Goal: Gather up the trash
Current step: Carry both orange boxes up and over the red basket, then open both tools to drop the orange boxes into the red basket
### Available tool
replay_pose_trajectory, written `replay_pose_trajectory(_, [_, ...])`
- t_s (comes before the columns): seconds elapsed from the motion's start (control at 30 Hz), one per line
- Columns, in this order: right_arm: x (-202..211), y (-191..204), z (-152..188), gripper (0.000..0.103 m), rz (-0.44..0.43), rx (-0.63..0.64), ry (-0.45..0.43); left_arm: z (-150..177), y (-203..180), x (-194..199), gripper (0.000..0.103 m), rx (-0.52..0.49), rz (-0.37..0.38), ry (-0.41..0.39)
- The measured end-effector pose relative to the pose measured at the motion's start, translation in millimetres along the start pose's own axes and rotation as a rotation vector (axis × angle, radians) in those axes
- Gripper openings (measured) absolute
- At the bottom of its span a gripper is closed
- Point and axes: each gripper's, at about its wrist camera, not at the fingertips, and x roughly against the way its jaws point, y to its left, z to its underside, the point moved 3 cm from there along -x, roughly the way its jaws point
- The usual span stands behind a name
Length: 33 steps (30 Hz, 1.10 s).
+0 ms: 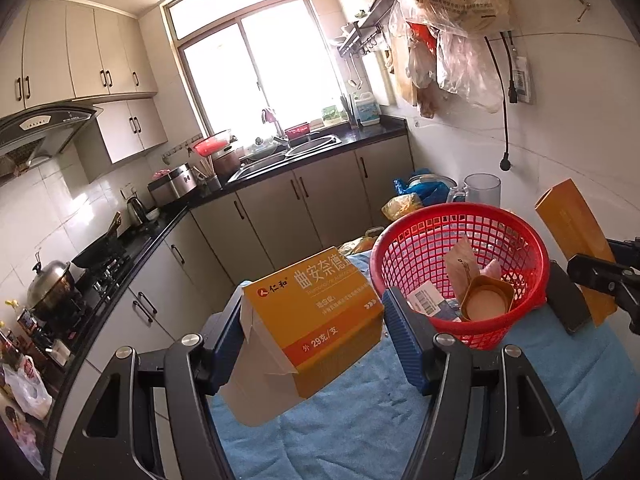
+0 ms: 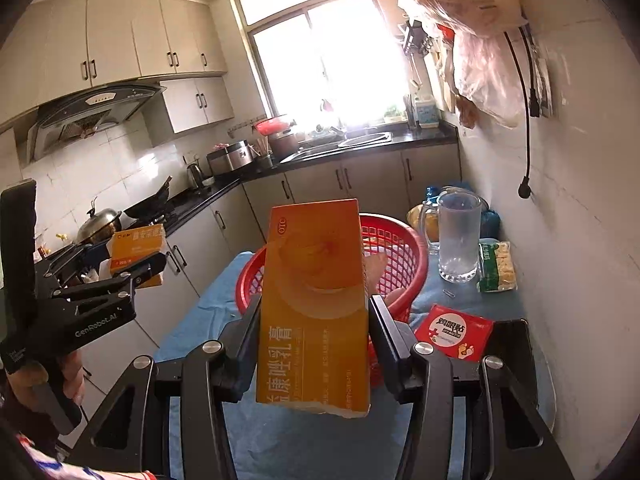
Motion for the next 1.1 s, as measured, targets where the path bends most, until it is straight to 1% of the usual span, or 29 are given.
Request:
replay_pose_trajectory(0.1, [0.5,-7.7,0.0,0.055,0.003,-0.020,-0.004,-2.6,2.4,0.6,0.066,0.011,0.001,-0.002])
replay_pose_trajectory(0.23, [3.8,-15.0,-1.1,0.055,0.001,-0.038,-0.013,-9.7,6.2,3.4,0.066,0.037,0.022,-0.004])
replay_pose_trajectory(0.33, [8.1,-17.6,-3.5,0.055,0.001,-0.045,-0.024,-18.3,8.7,9.4,0.066,0.070,0.056,-0.022])
replay_pose_trajectory(0.43, [12.7,-19.6,-7.4,0.055,-0.005,-0.052,-0.040,-32.2,9.7,13.3,0.066,0.118,0.115,-0.040])
replay_pose_trajectory(0.57, [15.5,-19.4,-15.5,0.055,-0.018,-0.057,-0.065,-50.4,1.7,10.7,0.066,0.151,0.165,-0.058])
replay_pose_trajectory(0.67, [9.9,-18.7,-22.7,0.055,-0.040,-0.064,-0.072,-63.8,-7.9,0.5,0.066,0.160,0.162,-0.055])
replay_pose_trajectory(0.77, [-2.2,-21.2,-30.8,0.055,-0.048,-0.083,-0.068,-72.9,-19.1,-17.3,0.066,0.168,0.163,-0.025])
replay_pose_trajectory(0.9, [-21.3,-31.3,-41.4,0.055,-0.060,-0.131,-0.055,-77.2,-30.5,-41.1,0.066,0.180,0.172,0.018])
replay_pose_trajectory(1.0, [-33.5,-43.0,-51.4,0.055,-0.062,-0.165,-0.044,-80.2,-32.2,-57.8,0.066,0.224,0.199,0.044])
replay_pose_trajectory(1.1, [-44.7,-56.3,-58.9,0.055,-0.077,-0.205,-0.028,-78.7,-37.1,-72.6,0.066,0.232,0.195,0.059])
